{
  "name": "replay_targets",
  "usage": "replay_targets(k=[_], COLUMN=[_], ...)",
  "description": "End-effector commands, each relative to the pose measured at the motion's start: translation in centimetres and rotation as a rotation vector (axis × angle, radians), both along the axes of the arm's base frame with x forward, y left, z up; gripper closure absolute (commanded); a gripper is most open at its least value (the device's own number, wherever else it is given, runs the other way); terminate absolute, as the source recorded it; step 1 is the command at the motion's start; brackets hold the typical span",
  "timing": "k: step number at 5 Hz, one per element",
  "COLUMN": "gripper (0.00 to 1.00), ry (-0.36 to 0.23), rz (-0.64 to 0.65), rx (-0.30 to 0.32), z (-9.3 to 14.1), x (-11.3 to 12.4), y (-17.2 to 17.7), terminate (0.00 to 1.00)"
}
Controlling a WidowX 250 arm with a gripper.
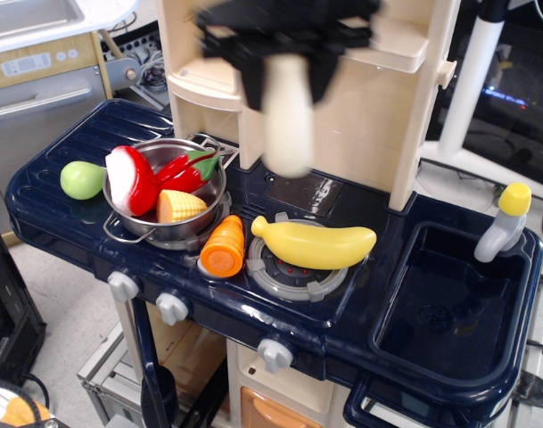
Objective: Put detergent in sink
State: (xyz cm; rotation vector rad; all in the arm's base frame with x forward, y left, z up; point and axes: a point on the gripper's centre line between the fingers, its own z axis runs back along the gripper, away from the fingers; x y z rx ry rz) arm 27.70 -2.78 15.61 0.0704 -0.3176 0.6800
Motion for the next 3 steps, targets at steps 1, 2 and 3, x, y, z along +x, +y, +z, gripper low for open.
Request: replay_targets(k=[1, 2, 3], gripper=[1.0, 1.0, 1.0], ry=[-0.053, -0.063, -0.104], rz=[-0.078, -0.065, -0.061], rx=[-0.078, -0.061, -0.069], z=[-0.4, -0.9, -2.3], x=[1.0, 1.6, 1.7], y=[-8.7, -11.4, -12.3], terminate=[0.0, 0.0, 1.0])
